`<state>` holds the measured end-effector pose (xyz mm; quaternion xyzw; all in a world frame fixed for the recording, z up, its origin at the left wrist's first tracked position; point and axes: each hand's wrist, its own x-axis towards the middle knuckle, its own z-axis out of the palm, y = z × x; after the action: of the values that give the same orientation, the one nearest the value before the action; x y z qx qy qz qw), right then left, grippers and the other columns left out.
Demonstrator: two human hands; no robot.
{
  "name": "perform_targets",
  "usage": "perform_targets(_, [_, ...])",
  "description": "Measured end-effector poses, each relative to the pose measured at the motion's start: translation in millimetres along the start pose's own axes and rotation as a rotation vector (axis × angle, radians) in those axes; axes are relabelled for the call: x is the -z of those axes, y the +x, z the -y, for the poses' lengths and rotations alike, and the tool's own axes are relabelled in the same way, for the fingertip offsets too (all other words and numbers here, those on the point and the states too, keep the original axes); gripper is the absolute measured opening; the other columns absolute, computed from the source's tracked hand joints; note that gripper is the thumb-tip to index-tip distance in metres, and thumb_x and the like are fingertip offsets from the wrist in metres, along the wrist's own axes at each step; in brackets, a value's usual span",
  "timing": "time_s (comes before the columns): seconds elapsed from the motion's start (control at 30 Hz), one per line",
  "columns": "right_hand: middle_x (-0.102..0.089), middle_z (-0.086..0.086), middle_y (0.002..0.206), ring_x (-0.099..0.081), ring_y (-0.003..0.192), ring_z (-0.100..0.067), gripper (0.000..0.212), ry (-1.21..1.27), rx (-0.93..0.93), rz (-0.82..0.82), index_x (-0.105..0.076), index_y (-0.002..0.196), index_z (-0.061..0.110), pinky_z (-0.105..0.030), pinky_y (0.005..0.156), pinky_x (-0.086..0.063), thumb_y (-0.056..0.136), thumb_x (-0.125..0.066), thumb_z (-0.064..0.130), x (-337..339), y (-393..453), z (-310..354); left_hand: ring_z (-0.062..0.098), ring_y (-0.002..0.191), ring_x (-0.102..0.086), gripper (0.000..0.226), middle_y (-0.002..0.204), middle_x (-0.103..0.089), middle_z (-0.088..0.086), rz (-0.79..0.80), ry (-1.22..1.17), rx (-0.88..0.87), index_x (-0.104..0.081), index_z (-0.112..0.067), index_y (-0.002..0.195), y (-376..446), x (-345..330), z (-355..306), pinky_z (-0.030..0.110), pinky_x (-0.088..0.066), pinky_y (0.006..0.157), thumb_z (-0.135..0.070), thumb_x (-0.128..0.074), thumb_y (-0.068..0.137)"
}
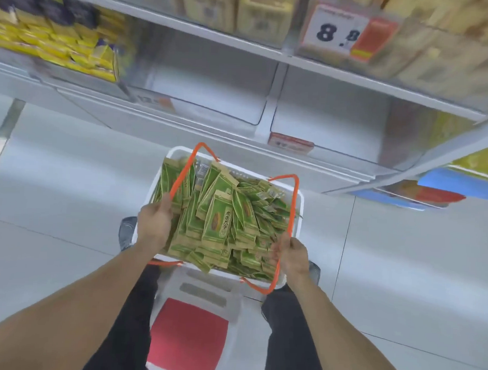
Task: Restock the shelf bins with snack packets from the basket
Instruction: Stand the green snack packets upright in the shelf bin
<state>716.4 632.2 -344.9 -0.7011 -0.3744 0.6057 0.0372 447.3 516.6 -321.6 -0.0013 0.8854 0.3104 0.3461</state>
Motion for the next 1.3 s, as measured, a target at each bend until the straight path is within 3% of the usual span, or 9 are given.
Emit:
perform_targets(0.23, [-0.070, -0.016, 0.085, -0.065, 0.074, -0.031, 0.032, -0.082, -0.052, -0.116, -0.065, 0.082, 0.010, -0.040, 0.066, -0.056, 0.105, -0.045, 0.021, -2.9, 76.8, -45.9, 0.024, 0.054, -0.047, 0.056, 0.059, -0.051, 0.013, 0.038, 0.092, 0.057, -0.054, -0.005, 0.066, 87.2, -15.6, 48.5, 0.033, -0.044, 0.059, -0.046, -0.038, 0.100])
perform_targets(0.33, [-0.062, -0.019, 0.122, -0.063, 0.104, -0.038, 0.019, -0.291, -0.069, -0.400, -0.065, 0.111, 0.009, -0.044, 0.091, -0.053, 0.097, -0.052, 0.012, -1.0, 90.2, -43.6, 0.041, 0.104, -0.059, 0.037, 0.115, -0.060, 0.027, -0.065, 0.455, 0.095, -0.055, -0.003, 0.119, 115.5, -2.3, 68.6, 0.049, -0.048, 0.092, -0.034, -0.042, 0.101])
perform_targets(0.4, [-0.056, -0.015, 0.122, -0.060, 0.102, -0.033, 0.024, -0.308, 0.183, -0.546, -0.060, 0.118, 0.007, -0.043, 0.091, -0.050, 0.095, -0.057, 0.010, -9.8, 91.4, -30.0, 0.043, 0.116, -0.050, 0.043, 0.127, -0.051, 0.025, -0.184, 0.525, -0.076, -0.048, -0.005, 0.131, 117.8, -8.4, 71.5, 0.053, -0.045, 0.095, -0.032, -0.050, 0.097])
perform_targets(0.5, [-0.065, -0.001, 0.101, -0.062, 0.092, -0.019, 0.016, -0.420, 0.422, -0.188, -0.063, 0.110, 0.009, -0.034, 0.088, -0.052, 0.095, -0.060, 0.012, -47.2, 96.8, -7.4, 0.032, 0.111, -0.057, 0.038, 0.125, -0.053, 0.014, 0.096, 0.506, -0.354, -0.052, -0.009, 0.126, 106.0, -49.4, 61.7, 0.045, -0.049, 0.094, -0.031, -0.058, 0.095])
perform_targets(0.6, [-0.061, -0.003, 0.115, -0.062, 0.101, -0.017, 0.035, -0.594, 0.483, 0.084, -0.055, 0.125, 0.014, -0.037, 0.095, -0.053, 0.094, -0.065, 0.027, -89.3, 102.9, -3.1, 0.020, 0.110, -0.054, 0.053, 0.136, -0.046, 0.005, 0.356, 0.534, -0.371, -0.043, -0.012, 0.136, 95.3, -89.7, 52.3, 0.040, -0.045, 0.103, -0.037, -0.062, 0.094])
perform_targets(0.73, [-0.047, -0.008, 0.143, -0.053, 0.125, -0.026, 0.080, -0.825, 0.457, 0.141, -0.034, 0.147, 0.020, -0.042, 0.104, -0.046, 0.085, -0.067, 0.057, -115.4, 124.9, -4.9, 0.024, 0.111, -0.061, 0.061, 0.130, -0.058, 0.008, 0.430, 0.575, -0.360, -0.038, -0.012, 0.136, 111.2, -111.9, 49.6, 0.037, -0.048, 0.100, -0.035, -0.070, 0.089])
perform_targets(0.83, [-0.046, -0.009, 0.149, -0.049, 0.132, -0.028, 0.108, -0.957, 0.417, 0.207, -0.022, 0.154, 0.016, -0.042, 0.108, -0.043, 0.073, -0.077, 0.062, -125.4, 142.1, 4.9, 0.019, 0.089, -0.067, 0.050, 0.104, -0.067, 0.005, 0.451, 0.796, -0.399, -0.047, -0.009, 0.119, 132.0, -121.9, 37.0, 0.032, -0.056, 0.077, -0.035, -0.074, 0.086])
perform_targets(1.0, [-0.044, -0.010, 0.151, -0.045, 0.135, -0.030, 0.117, -1.129, 0.388, 0.233, -0.019, 0.155, 0.010, -0.038, 0.108, -0.040, 0.069, -0.083, 0.057, -139.4, 144.3, 16.2, 0.020, 0.063, -0.074, 0.038, 0.071, -0.075, 0.011, 0.491, 0.904, -0.322, -0.066, 0.002, 0.090, 156.1, -130.2, 17.6, 0.033, -0.062, 0.070, -0.034, -0.076, 0.085])
perform_targets(1.3, [-0.045, -0.014, 0.144, -0.047, 0.133, -0.031, 0.118, -1.040, 0.339, 0.128, -0.025, 0.147, -0.002, -0.039, 0.109, -0.041, 0.063, -0.087, 0.054, -143.0, 108.7, -9.8, 0.022, 0.075, -0.074, 0.039, 0.109, -0.067, 0.013, 0.508, 0.609, -0.371, -0.059, -0.001, 0.111, 128.8, -115.1, 30.8, 0.038, -0.062, 0.078, -0.035, -0.067, 0.093])
